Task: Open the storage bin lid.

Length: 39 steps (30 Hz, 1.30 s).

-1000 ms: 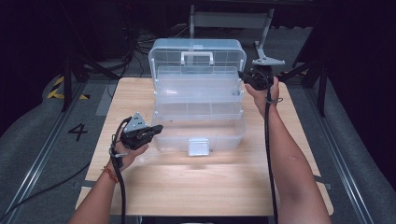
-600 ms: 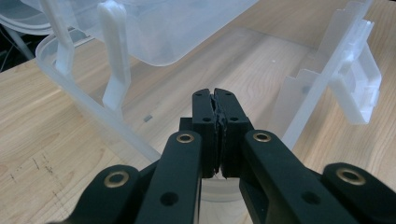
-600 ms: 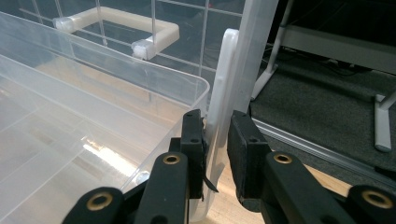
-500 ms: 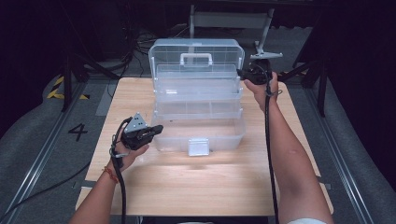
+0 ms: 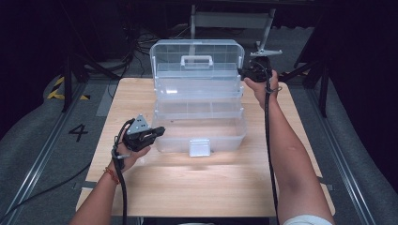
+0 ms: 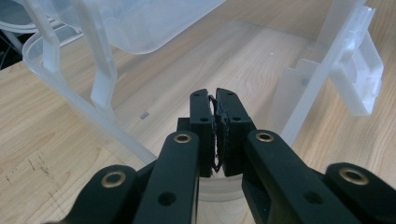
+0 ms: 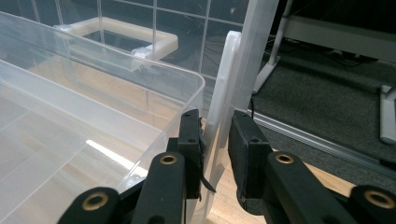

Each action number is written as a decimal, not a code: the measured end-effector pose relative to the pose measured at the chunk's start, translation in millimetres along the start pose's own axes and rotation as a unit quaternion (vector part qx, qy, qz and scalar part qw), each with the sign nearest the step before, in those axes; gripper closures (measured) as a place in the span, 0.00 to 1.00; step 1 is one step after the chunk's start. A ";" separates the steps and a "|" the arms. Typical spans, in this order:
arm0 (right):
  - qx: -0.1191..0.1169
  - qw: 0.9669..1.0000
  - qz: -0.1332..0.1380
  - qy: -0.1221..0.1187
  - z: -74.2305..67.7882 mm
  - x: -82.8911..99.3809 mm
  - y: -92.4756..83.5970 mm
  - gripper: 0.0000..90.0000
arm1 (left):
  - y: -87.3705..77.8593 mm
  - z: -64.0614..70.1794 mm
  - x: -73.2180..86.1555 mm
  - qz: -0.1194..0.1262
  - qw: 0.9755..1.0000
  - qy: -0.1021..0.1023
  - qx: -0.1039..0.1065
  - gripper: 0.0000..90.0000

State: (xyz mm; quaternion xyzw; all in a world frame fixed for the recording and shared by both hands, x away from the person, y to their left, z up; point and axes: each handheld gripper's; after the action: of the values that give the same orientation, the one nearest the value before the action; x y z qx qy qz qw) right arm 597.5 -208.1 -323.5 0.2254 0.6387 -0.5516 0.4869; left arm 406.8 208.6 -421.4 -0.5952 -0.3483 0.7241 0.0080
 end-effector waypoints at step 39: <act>-0.008 0.998 -0.038 0.044 10.4 -7.9 43.3 0.79 | -0.4 -2.2 0.6 0.004 1.000 0.004 0.006 0.94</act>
State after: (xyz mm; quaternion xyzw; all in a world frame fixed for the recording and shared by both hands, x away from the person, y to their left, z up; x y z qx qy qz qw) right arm 640.4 -203.2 -336.7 0.2214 0.6720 -0.5543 0.4384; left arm 408.3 210.2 -421.8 -0.5997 -0.3415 0.7237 0.0106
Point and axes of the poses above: each handheld gripper's, and its own axes: y roughly forward along the jaws, x roughly out of its underside, z roughly to its right, and after that the axes turned 11 degrees about x, right-handed
